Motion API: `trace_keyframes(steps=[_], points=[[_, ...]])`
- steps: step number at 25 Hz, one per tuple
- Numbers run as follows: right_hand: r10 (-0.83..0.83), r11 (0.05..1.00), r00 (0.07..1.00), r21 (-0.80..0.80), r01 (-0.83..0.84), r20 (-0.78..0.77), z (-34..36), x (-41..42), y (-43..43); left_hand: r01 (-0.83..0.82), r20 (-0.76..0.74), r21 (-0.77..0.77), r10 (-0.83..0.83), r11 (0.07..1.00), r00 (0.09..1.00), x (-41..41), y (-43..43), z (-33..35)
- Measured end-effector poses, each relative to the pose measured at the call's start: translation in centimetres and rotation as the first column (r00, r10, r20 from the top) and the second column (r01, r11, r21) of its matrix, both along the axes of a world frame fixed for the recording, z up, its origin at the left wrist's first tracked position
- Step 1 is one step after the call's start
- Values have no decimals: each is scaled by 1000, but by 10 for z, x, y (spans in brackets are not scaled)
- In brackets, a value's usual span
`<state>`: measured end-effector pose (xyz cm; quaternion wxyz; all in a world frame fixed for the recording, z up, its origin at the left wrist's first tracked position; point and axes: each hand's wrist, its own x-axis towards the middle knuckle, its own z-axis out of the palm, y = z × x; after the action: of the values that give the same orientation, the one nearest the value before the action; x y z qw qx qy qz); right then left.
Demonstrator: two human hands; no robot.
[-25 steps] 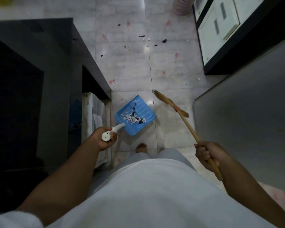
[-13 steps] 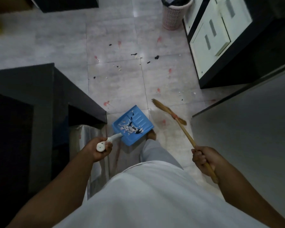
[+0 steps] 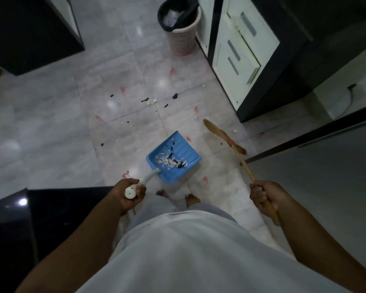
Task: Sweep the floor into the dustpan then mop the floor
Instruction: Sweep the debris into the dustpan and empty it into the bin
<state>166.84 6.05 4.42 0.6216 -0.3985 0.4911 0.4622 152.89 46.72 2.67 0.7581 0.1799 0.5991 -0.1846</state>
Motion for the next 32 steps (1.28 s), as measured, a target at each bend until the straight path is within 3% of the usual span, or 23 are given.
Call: trace_keyframes(steps=[8,14,20,23,26,32], points=[[-359,931,933,49,361,-36,-13,53,34,302,-28,12,-302,953,953,156,54,-13],[-647,753,757,77,653,-94,-28,104,91,545,-77,-20,-544,838,835,273,117,-24],[-778,615,622,95,783,-89,-71,165,134,695,-144,-8,-689,719,710,352,136,-39],[-761,636,636,45,770,-128,-95,181,142,721,-167,-26,-714,692,680,376,137,-50],[-662,746,733,-44,664,-154,-104,178,157,751,-173,-22,-742,660,648,392,134,-62],[-534,846,814,-126,519,-230,-65,119,167,778,-179,-23,-768,628,614,407,118,-64]])
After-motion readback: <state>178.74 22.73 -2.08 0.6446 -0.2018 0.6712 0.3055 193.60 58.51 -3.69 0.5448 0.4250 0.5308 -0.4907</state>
